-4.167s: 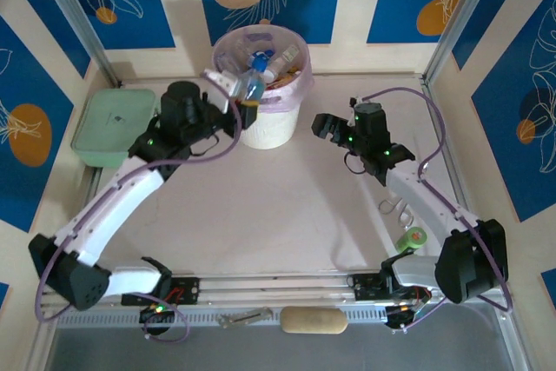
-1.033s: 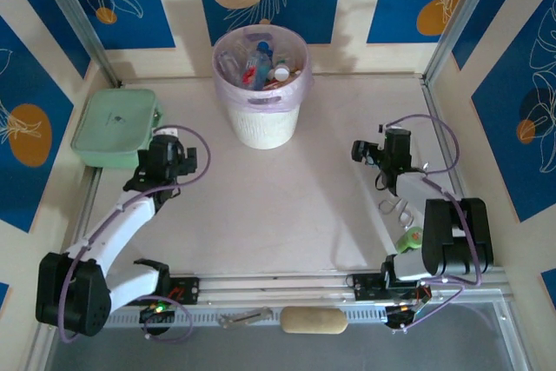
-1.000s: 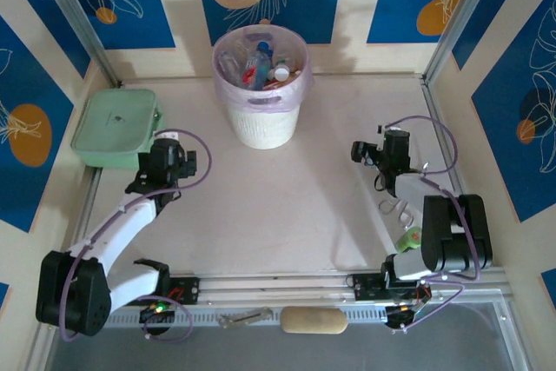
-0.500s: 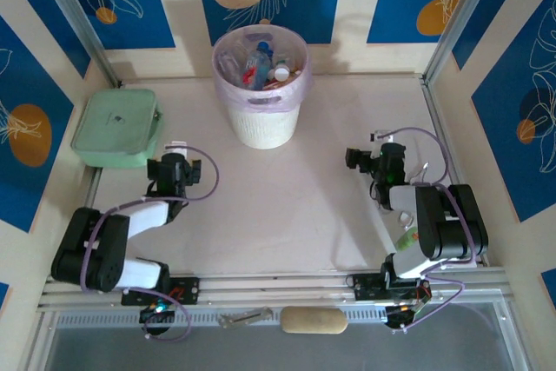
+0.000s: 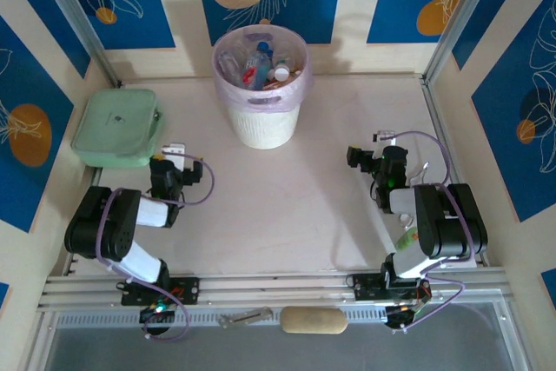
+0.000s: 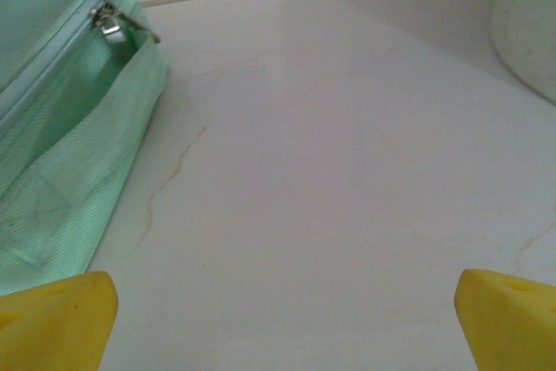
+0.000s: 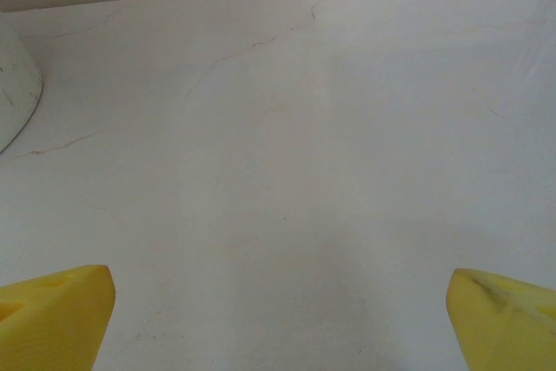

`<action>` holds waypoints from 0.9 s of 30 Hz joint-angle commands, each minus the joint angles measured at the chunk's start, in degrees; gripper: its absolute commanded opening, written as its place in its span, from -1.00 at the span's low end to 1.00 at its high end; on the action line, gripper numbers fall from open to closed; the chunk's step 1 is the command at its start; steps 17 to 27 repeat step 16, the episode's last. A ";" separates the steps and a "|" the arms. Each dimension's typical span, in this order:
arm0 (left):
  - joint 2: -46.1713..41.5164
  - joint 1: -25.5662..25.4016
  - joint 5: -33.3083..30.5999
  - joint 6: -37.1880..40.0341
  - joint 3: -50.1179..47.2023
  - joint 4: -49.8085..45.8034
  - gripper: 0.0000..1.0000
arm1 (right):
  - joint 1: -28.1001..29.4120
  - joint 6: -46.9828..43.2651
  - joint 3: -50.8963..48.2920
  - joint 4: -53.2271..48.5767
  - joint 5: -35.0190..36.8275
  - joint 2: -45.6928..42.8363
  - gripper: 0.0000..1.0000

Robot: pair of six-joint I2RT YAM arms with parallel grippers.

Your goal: Put the plastic bottles in the bin

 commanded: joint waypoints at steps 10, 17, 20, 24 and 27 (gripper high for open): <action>0.46 0.15 1.57 -0.12 0.88 3.62 0.99 | 0.32 0.18 0.31 1.78 0.05 0.03 0.98; 0.41 0.11 0.11 -0.56 1.86 1.87 0.99 | 0.32 0.16 0.14 1.90 -0.01 -0.05 0.98; 0.41 0.11 0.11 -0.56 1.86 1.87 0.99 | 0.32 0.16 0.14 1.90 -0.01 -0.05 0.98; 0.41 0.11 0.11 -0.56 1.86 1.87 0.99 | 0.32 0.16 0.14 1.90 -0.01 -0.05 0.98; 0.41 0.11 0.11 -0.56 1.86 1.87 0.99 | 0.32 0.16 0.14 1.90 -0.01 -0.05 0.98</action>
